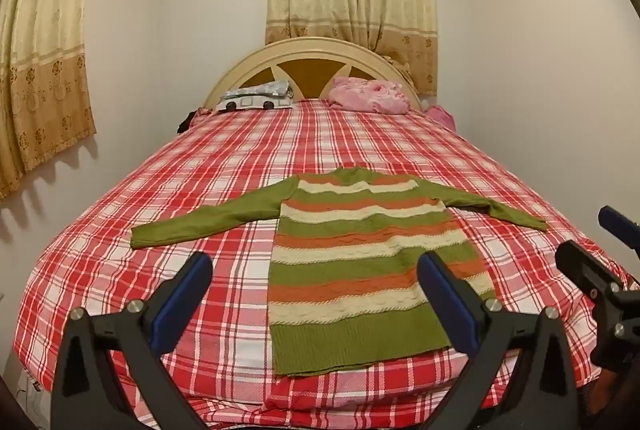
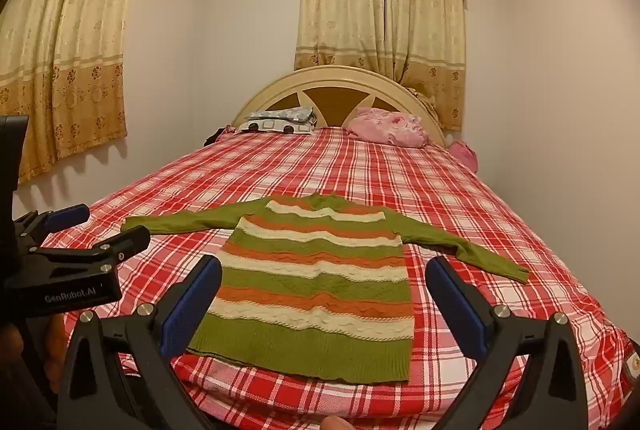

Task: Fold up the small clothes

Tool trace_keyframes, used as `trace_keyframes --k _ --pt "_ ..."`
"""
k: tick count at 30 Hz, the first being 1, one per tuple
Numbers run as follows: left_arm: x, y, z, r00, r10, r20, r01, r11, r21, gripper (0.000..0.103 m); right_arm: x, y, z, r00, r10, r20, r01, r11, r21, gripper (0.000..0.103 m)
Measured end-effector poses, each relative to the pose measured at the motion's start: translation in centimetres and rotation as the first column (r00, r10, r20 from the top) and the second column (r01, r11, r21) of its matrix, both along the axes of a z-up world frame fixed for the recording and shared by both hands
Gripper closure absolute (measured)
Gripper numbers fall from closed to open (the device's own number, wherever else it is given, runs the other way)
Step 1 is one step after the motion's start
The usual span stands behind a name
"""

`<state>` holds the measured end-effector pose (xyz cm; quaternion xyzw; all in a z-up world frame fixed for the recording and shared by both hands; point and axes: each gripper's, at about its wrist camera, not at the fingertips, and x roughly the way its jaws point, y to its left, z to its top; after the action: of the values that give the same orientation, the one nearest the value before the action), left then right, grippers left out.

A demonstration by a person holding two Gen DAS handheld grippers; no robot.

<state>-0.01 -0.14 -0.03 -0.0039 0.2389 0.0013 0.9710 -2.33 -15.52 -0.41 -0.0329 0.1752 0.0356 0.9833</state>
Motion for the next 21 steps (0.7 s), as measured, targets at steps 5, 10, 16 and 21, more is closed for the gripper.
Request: trace_keyframes --k 5,10,16,21 --pt "0.0 -0.3 -0.3 1.000 -0.004 -0.002 0.004 1.000 -0.019 0.000 0.3 0.3 -0.4 1.000 0.002 -0.008 -0.002 1.000 -0.015 0.001" --pt "0.0 0.2 0.3 1.000 -0.004 0.005 0.005 1.000 -0.029 0.000 0.2 0.0 -0.3 1.000 0.007 -0.005 -0.007 1.000 -0.002 0.001" --pt "0.1 -0.2 -0.1 1.000 -0.007 0.005 0.007 1.000 -0.018 0.000 0.2 0.0 -0.2 1.000 0.003 -0.016 -0.003 1.000 0.000 0.001" --pt "0.0 -0.4 -0.2 1.000 -0.009 0.004 0.009 1.000 -0.016 0.000 0.3 0.1 -0.4 1.000 0.005 -0.021 -0.006 1.000 -0.001 0.001"
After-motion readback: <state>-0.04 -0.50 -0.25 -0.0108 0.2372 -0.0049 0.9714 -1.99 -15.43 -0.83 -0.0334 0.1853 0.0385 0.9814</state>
